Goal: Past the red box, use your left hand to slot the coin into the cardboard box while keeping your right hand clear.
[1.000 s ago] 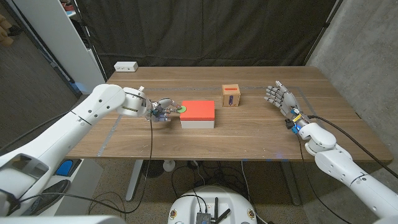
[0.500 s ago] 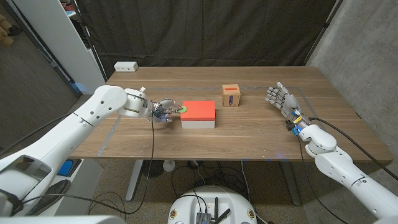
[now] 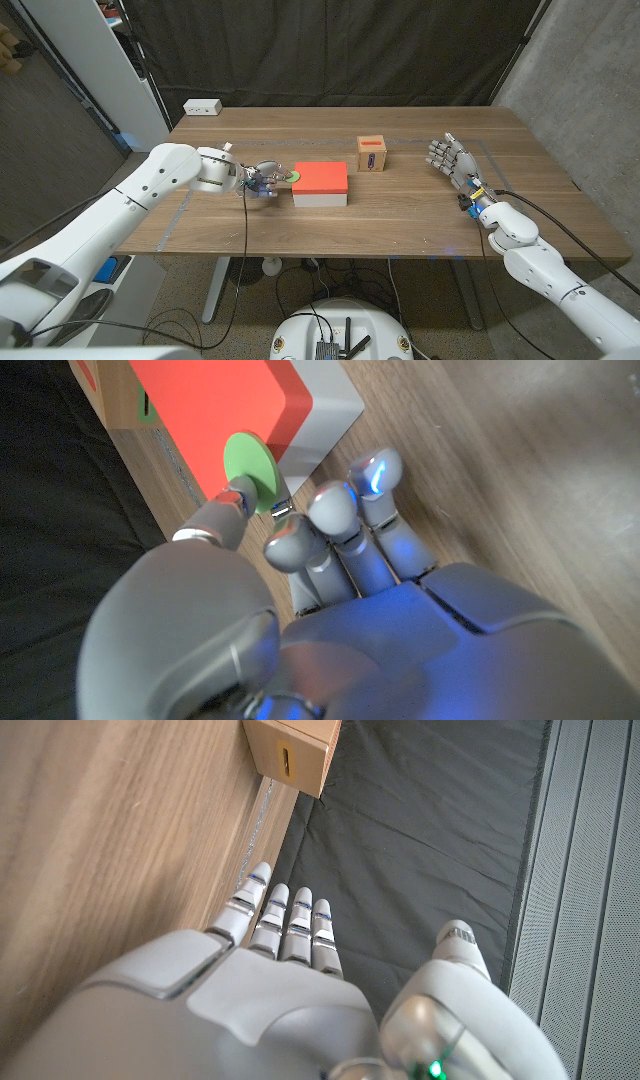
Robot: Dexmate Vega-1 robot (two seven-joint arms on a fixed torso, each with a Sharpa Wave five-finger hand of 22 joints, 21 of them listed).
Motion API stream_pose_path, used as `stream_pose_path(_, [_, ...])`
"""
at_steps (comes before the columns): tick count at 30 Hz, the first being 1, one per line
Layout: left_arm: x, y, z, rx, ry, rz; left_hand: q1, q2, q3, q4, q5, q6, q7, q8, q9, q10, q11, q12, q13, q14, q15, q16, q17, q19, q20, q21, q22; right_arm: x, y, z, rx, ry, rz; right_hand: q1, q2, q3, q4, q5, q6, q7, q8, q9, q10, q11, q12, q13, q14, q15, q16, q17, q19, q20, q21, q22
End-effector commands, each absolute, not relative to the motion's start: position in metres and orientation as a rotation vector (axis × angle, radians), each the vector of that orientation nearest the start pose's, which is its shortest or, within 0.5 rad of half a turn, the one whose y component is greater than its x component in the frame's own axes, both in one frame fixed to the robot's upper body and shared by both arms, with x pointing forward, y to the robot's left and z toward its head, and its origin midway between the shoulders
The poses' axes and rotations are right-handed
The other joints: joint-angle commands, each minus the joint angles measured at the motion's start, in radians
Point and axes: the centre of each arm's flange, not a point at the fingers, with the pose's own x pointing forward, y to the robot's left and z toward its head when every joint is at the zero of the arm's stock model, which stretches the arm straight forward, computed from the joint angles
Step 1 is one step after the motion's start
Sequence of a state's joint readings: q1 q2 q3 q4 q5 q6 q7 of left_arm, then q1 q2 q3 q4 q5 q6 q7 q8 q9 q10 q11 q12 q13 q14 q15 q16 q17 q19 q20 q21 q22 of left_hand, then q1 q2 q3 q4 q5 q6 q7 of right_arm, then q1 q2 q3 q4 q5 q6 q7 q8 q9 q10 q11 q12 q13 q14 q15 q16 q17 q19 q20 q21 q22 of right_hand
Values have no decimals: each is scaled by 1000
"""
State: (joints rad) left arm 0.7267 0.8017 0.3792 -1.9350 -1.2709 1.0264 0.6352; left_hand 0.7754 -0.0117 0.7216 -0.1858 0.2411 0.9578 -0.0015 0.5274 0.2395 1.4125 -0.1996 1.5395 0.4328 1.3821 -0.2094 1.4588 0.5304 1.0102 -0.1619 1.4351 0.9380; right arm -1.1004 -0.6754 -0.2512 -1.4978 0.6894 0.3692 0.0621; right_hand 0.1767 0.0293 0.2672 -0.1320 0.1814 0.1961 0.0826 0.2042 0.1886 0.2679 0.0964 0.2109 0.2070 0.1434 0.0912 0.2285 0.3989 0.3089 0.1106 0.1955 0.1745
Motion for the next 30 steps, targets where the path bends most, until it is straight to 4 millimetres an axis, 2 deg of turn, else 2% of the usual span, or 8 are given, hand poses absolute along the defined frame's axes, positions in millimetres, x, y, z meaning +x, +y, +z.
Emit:
stream_pose_path(1, [563, 258, -14, 150, 242, -82, 69, 28, 30, -8, 20, 23, 1, 21, 19, -5, 12, -7, -3, -1, -2, 11, 6, -13, -53, 15, 9, 588, -335, -64, -39, -618, 222, -2, 5, -2, -3, -3, 13, 0, 1, 2, 11, 2, 5, 4, 0, 3, -1, 0, -5, 3, 4, 3])
stream_pose_path(13, [562, 262, -22, 96, 186, -95, 109, 25, 29, 0, 30, 39, 17, 46, 47, -8, 22, -12, -3, -2, -1, 12, 15, -32, -51, 34, -2, 579, -332, -60, -56, -616, 204, -3, 6, -2, -2, -3, 14, -2, 1, 2, 11, 1, 5, 5, -1, 5, -1, -1, -7, 6, 3, 4])
stream_pose_path(30, [544, 269, -10, 104, 9, -57, 134, 24, 17, 4, 36, 43, 24, 48, 46, -8, 25, -13, 2, -3, 0, 1, 20, -42, -50, 67, -12, 559, -332, -60, -61, -637, 170, -3, 7, -3, -3, -3, 15, -3, 0, 2, 13, 0, 4, 6, -1, 4, -1, -2, -7, 6, 4, 4])
